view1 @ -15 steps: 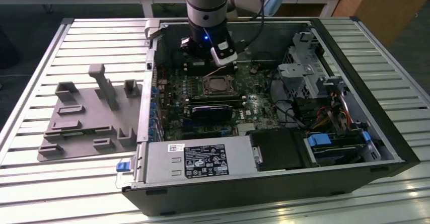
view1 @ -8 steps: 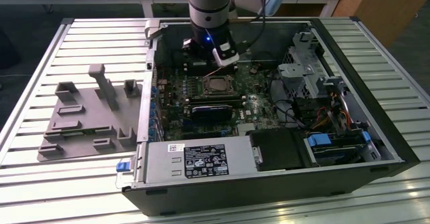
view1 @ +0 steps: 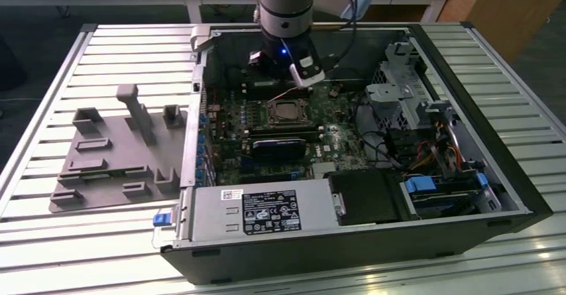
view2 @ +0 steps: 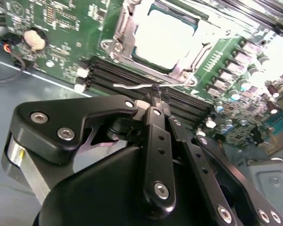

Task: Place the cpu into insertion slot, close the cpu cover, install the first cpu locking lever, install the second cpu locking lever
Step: 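Install the first cpu locking lever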

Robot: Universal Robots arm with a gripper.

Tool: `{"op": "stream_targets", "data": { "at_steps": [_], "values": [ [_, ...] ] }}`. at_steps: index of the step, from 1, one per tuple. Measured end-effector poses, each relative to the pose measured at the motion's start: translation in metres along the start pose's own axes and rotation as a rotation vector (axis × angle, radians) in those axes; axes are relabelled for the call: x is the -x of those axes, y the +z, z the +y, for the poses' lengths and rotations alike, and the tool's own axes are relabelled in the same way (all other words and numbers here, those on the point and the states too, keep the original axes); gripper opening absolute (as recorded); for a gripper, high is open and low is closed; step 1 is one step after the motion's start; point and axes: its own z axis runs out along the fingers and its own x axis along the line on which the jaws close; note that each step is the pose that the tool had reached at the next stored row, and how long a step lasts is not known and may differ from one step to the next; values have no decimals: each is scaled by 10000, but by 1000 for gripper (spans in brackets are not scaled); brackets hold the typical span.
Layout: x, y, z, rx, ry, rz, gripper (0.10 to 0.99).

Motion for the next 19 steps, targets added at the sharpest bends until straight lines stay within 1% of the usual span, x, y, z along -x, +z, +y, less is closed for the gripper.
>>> {"op": "stream_targets", "data": {
  "at_steps": [3,5,10,11,13,16,18,19],
  "values": [
    [52,5,7,-1,1,1,102],
    [72,7,9,1,1,2,102],
    [74,9,10,-1,0,-2,102],
    [72,12,9,5,-9,-41,102],
    [69,19,6,27,-46,-179,102],
    [55,30,1,75,-127,-488,102],
    [42,39,-3,110,-166,-643,102],
    [33,43,-5,118,-177,-685,102]
  ]
}}
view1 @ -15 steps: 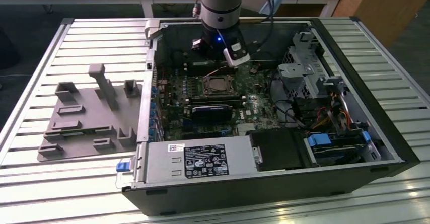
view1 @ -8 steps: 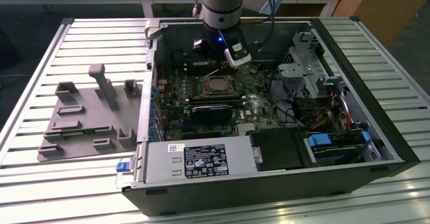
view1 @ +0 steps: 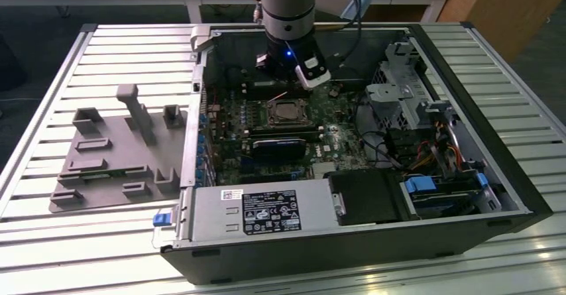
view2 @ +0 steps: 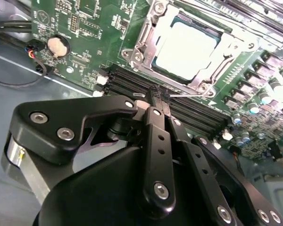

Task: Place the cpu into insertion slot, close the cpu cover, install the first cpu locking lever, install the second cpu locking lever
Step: 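Install the first cpu locking lever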

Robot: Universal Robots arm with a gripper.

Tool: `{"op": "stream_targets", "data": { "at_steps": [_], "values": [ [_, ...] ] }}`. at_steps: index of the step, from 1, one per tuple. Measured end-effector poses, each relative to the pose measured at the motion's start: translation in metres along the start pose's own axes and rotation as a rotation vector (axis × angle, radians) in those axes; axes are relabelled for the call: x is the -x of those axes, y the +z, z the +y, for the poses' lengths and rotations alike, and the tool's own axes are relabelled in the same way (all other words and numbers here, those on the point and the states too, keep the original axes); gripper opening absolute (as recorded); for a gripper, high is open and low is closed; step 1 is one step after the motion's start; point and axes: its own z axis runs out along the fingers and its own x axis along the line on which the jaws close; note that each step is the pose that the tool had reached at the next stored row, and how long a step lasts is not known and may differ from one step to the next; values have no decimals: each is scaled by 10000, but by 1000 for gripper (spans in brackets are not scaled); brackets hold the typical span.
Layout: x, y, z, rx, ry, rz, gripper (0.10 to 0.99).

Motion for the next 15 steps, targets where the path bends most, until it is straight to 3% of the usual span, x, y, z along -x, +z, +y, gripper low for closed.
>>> {"op": "stream_targets", "data": {
  "at_steps": [6,15],
  "values": [
    [-51,16,-7,1,-9,-62,102],
    [-70,50,48,-118,137,-121,102]
  ]
}}
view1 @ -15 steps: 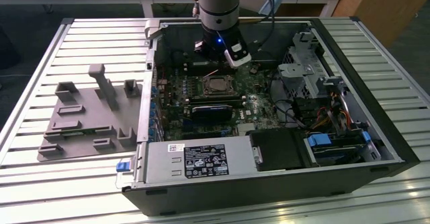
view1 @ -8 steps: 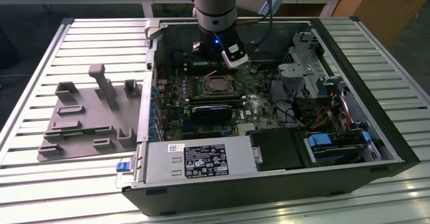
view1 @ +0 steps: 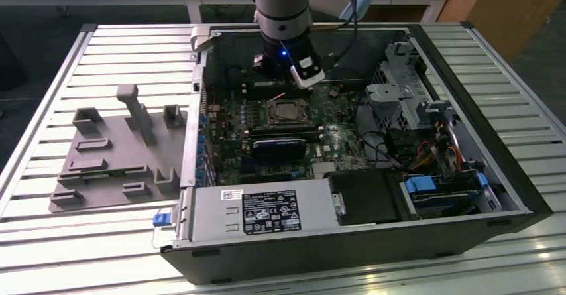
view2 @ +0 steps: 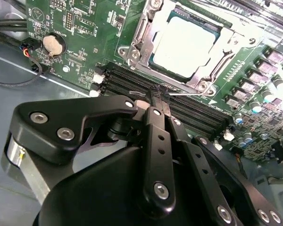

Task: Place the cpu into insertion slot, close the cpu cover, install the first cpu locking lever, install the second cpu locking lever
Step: 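Install the first cpu locking lever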

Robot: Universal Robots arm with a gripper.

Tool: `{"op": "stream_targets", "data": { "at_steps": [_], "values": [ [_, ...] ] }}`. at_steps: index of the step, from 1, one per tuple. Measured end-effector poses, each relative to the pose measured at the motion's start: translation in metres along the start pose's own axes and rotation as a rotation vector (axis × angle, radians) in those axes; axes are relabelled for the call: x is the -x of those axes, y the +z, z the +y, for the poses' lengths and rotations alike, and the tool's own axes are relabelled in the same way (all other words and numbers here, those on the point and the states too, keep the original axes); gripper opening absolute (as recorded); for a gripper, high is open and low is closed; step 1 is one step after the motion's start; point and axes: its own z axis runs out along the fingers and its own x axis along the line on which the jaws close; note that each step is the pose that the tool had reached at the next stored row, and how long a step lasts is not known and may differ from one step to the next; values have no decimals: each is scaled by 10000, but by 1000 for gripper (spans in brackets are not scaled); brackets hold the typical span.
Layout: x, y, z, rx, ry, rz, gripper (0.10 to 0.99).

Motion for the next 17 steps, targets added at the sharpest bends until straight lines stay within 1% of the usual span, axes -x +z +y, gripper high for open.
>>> {"op": "stream_targets", "data": {
  "at_steps": [8,14,17],
  "values": [
    [-9,37,18,-127,140,-58,102],
    [-16,66,30,-275,273,-120,102],
    [-20,74,38,-303,293,-131,102]
  ]
}}
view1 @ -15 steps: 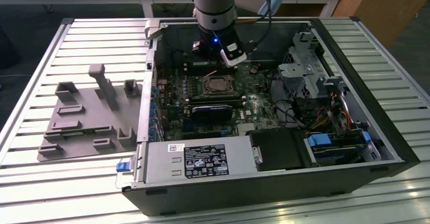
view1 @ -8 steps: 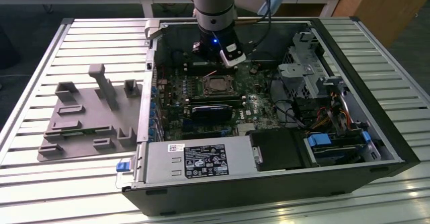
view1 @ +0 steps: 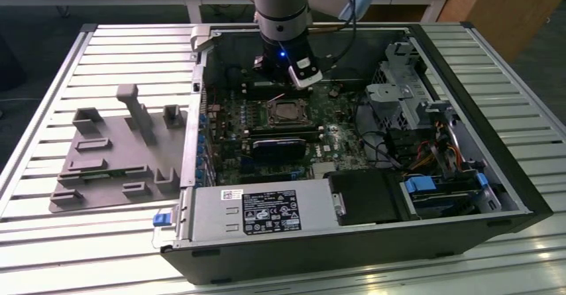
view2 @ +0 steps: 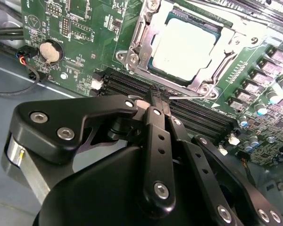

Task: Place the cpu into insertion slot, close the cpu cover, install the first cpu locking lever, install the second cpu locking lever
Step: 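Install the first cpu locking lever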

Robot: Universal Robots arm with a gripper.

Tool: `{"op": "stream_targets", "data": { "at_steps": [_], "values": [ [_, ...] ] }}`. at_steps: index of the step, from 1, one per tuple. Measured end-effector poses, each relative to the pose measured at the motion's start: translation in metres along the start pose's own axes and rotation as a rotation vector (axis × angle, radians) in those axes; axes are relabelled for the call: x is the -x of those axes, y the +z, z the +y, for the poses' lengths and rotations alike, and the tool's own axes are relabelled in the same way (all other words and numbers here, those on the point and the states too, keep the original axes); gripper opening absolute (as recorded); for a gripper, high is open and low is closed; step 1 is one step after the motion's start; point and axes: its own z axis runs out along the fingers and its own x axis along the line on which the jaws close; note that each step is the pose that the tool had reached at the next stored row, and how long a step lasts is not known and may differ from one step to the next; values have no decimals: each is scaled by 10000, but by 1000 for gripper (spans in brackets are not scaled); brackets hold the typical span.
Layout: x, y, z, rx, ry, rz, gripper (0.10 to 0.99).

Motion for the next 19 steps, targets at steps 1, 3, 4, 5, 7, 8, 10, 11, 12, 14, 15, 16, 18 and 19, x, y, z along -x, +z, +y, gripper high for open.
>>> {"op": "stream_targets", "data": {
  "at_steps": [1,3,4,5,7,8,10,11,12,14,15,16,18,19],
  "values": [
    [-1,2,4,-9,4,-3,102],
    [-5,8,14,-30,11,-10,102],
    [-6,10,20,-41,13,-14,102],
    [-8,13,26,-50,16,-17,102],
    [-13,18,41,-72,17,-29,102],
    [-16,22,51,-89,14,-48,102],
    [-28,30,66,-109,13,-117,102],
    [-34,33,72,-114,12,-159,102],
    [-39,37,75,-124,8,-196,102],
    [-50,52,71,-178,-8,-272,102],
    [-53,60,69,-206,-12,-305,102],
    [-56,69,66,-230,-12,-334,102],
    [-60,87,61,-272,-7,-383,102],
    [-62,96,59,-298,4,-404,102]
  ]
}}
